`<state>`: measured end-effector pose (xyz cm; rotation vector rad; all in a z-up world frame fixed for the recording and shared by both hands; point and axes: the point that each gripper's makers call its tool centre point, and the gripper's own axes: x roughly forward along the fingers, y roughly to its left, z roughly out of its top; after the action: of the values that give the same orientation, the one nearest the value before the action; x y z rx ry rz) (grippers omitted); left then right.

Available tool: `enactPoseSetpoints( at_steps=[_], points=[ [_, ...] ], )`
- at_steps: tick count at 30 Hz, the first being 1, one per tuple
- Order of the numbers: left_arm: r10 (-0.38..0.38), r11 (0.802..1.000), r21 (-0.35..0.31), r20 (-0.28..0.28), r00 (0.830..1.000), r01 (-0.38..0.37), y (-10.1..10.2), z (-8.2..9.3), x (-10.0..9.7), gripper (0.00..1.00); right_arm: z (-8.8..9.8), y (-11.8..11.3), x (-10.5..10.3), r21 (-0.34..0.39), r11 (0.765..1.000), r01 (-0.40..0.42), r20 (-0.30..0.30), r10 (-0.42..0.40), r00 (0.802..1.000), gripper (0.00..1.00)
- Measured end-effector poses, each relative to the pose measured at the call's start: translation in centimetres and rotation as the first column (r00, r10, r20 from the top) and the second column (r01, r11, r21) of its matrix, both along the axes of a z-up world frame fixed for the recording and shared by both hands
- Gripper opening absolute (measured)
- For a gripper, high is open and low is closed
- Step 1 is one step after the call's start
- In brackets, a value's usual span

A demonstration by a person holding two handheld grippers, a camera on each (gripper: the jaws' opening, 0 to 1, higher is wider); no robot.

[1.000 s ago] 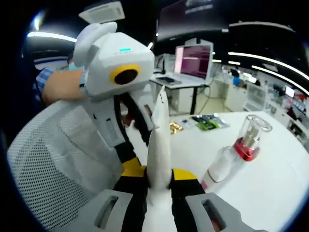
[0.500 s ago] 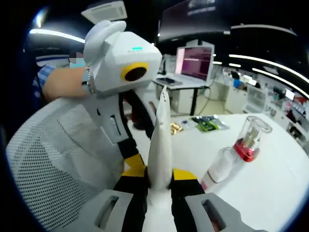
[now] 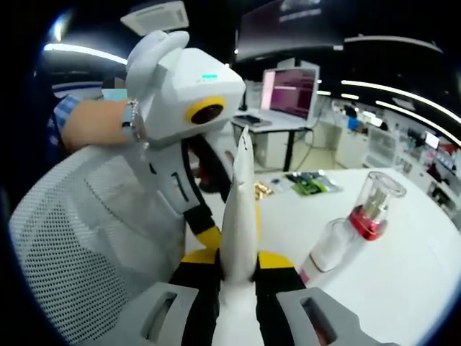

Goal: Arrange the skincare products in the storage area until every visible bottle or jar stands upright without overlapping.

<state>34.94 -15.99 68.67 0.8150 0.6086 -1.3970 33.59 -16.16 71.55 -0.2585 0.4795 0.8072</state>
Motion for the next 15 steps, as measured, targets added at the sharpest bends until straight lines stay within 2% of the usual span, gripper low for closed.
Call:
enactPoseSetpoints(
  at_steps=[5,8,15],
  points=[
    [-0.003,1.000,0.006,-0.015,1.000,0.003,0.0,-0.2,-0.5,0.15,-0.1,0.0,0.0,-0.008,1.000,0.002,-0.002,-0.002,1.000,0.11],
    [-0.026,1.000,-0.002,-0.041,0.999,0.025,-0.4,-0.4,-1.5,0.17,-0.1,0.0,0.1,-0.004,1.000,0.001,-0.039,-0.002,0.999,0.12],
    [-0.049,0.999,-0.007,-0.040,0.998,0.048,-0.8,-0.4,-1.9,0.18,-0.4,0.0,0.0,-0.066,0.998,0.004,-0.079,-0.009,0.997,0.12]
  ],
)
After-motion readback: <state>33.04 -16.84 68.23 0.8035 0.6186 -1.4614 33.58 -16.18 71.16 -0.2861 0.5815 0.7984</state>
